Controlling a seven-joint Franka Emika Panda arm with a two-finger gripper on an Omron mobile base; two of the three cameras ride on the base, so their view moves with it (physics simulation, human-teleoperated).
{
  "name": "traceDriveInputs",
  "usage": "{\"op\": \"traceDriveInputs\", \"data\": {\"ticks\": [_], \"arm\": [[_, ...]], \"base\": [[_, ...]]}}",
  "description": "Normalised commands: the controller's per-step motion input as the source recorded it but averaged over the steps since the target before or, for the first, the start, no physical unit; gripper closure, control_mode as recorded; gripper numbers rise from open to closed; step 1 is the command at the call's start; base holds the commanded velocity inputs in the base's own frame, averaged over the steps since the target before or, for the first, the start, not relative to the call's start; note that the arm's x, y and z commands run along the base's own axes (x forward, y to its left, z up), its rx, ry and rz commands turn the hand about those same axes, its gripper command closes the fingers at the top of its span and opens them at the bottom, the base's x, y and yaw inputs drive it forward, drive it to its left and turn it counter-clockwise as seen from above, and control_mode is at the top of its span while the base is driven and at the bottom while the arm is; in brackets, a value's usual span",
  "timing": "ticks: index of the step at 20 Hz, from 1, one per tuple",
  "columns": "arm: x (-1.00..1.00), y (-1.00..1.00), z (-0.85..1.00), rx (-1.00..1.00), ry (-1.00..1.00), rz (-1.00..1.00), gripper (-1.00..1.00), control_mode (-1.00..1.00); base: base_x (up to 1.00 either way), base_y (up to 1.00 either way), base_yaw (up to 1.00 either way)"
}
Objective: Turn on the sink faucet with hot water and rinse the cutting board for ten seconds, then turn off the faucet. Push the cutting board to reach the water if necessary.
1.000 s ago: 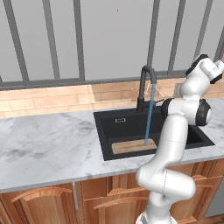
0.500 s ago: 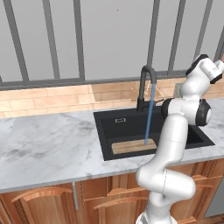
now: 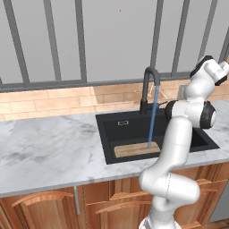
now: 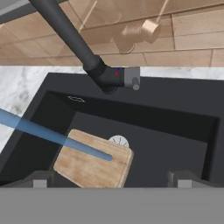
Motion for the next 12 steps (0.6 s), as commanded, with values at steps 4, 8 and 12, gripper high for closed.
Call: {"op": "traceDriveInputs", "data": {"ticks": [4, 8, 12], "arm": [[0.0, 0.0, 0.0, 0.0, 0.0, 0.0, -1.0, -1.0], [0.0, 0.0, 0.0, 0.0, 0.0, 0.0, -1.0, -1.0], [0.0, 0.0, 0.0, 0.0, 0.0, 0.0, -1.0, -1.0]], "base": [[0.0, 0.0, 0.0], [0.0, 0.0, 0.0], [0.0, 0.0, 0.0]]}}
